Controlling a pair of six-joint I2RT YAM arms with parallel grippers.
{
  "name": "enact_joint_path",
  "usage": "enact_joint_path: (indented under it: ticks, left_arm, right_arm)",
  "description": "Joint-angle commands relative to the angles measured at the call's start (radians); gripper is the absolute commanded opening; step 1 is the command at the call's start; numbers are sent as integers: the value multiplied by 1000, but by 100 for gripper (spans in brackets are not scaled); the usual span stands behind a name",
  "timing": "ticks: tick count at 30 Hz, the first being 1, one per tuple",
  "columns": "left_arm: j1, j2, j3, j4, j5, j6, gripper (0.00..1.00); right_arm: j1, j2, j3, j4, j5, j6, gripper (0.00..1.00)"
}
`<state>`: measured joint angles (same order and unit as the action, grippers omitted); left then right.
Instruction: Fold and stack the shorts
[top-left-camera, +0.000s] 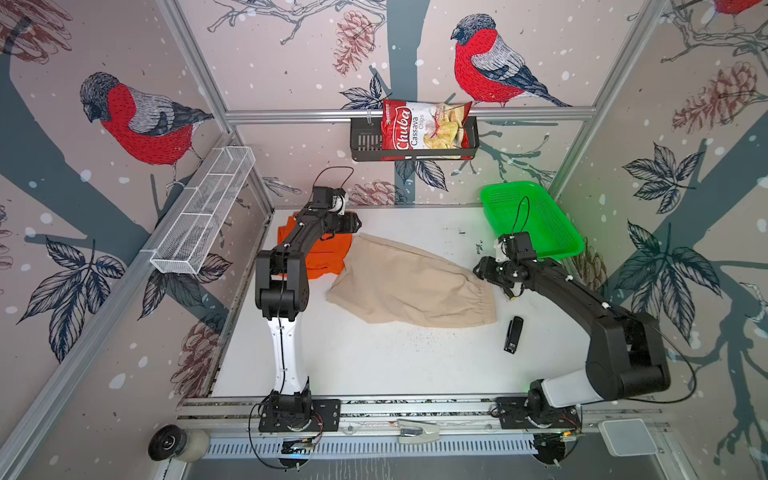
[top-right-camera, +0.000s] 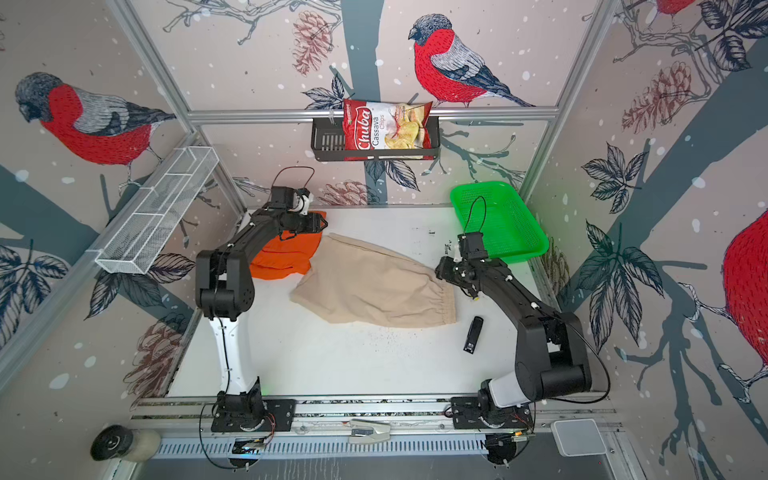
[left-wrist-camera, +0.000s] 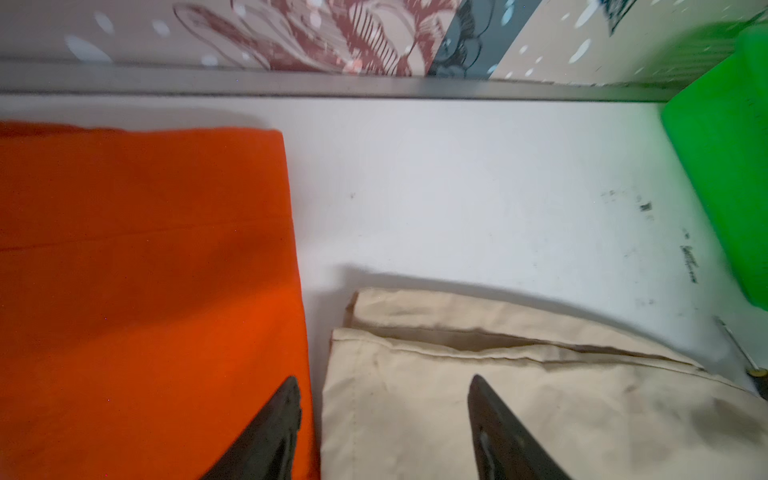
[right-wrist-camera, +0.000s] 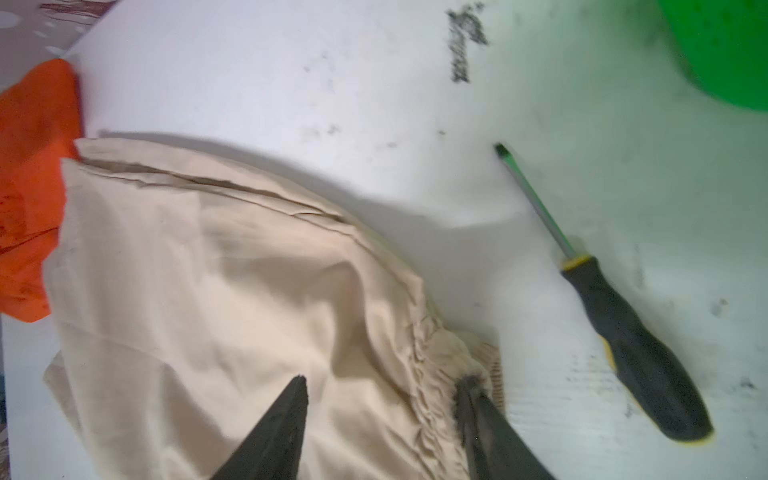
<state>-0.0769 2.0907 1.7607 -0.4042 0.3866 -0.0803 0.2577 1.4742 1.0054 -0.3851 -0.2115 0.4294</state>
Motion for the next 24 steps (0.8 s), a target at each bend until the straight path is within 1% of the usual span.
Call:
enact_joint_path:
  ticks: [1, 4, 7, 11, 14, 19, 24]
  left_arm:
    - [1, -104, -82, -7, 11, -38, 62]
    - [1, -228, -252, 41, 59, -91, 59]
    - [2, -344, -431, 86, 71, -139, 54]
    - [2, -466, -658, 147, 74, -197, 46]
    - [2, -525, -806, 198, 86, -246, 42]
    - [2, -576, -934, 216, 27, -268, 36]
    - [3, -561, -1011, 244, -75, -335, 29]
  right_arm:
    - [69, 23, 65, 44, 15, 24, 59]
    - [155, 92, 126, 119, -25, 48, 59]
    - [238, 200, 226, 121, -14, 32, 59]
    - [305, 335, 375, 62, 45, -37, 60]
    - [322, 410, 432, 93, 46, -74, 61]
    - [337, 556, 550, 103, -40, -74, 61]
    - [339, 631, 538, 98, -44, -58, 60]
